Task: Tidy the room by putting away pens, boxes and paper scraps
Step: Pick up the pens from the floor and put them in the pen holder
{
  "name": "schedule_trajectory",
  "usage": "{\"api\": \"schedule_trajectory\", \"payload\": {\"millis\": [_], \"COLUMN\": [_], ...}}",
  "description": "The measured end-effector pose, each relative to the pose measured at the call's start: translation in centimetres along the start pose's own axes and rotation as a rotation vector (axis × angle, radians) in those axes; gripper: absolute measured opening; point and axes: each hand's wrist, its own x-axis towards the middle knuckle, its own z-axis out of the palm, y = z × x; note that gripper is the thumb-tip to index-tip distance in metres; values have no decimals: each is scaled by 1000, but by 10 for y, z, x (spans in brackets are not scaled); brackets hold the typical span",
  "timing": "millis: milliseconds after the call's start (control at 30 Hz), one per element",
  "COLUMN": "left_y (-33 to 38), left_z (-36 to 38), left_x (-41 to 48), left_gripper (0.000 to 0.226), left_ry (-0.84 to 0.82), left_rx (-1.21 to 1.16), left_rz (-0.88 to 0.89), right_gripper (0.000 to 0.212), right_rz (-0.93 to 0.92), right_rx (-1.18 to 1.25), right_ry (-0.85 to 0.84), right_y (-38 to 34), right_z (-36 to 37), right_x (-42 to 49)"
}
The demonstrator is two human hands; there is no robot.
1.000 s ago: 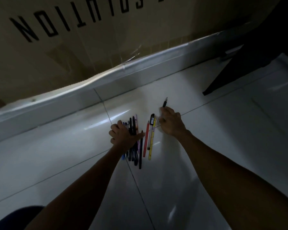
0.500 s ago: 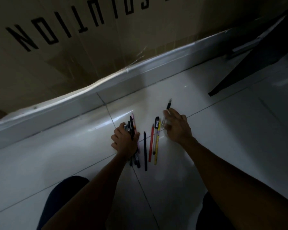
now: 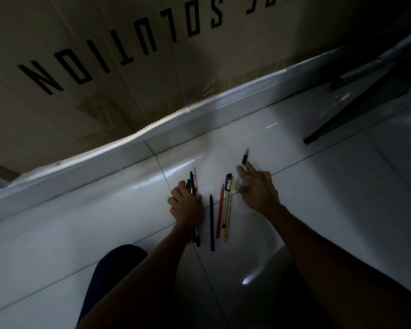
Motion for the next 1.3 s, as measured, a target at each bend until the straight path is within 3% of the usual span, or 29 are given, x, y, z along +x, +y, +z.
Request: {"api": "schedule_trajectory", "payload": {"millis": [233,333,400,600,733,933,1200,1300], "left_y": [-6,-12,-12,-14,-12,-9,-3,-2], "left_z": [-7,-5,-6,-6,-9,-5,5,4], "left_x": [-10,-16,-17,-14,-11,-7,-11,-11], "left_gripper": [65,58,54,54,42,31,13,15], "left_ry": [-21,2,-1,-28,-59,-76,-74,-86], "left_rx": [-146,-263,-295,-253,-221,-231,-187,-212], "left_rz": [60,51,42,-36,-35,-33,21,32], "right_gripper": [40,57,50,81,86,78,35,30], "right_rz": [75,103,165,266,245,232,154,168], "right_rx": [150,242,284,366,378,499,547,612], "right_ry": [161,164,203,264,334,309,320,350], "right_y": [-28,-30,-38,-65,-73,-83,-84,-88], "right_z": [2,20,19,25,36,46,65,65], "right_x": [-44,-53,-58,-62,-60,-59,-53,-52]}}
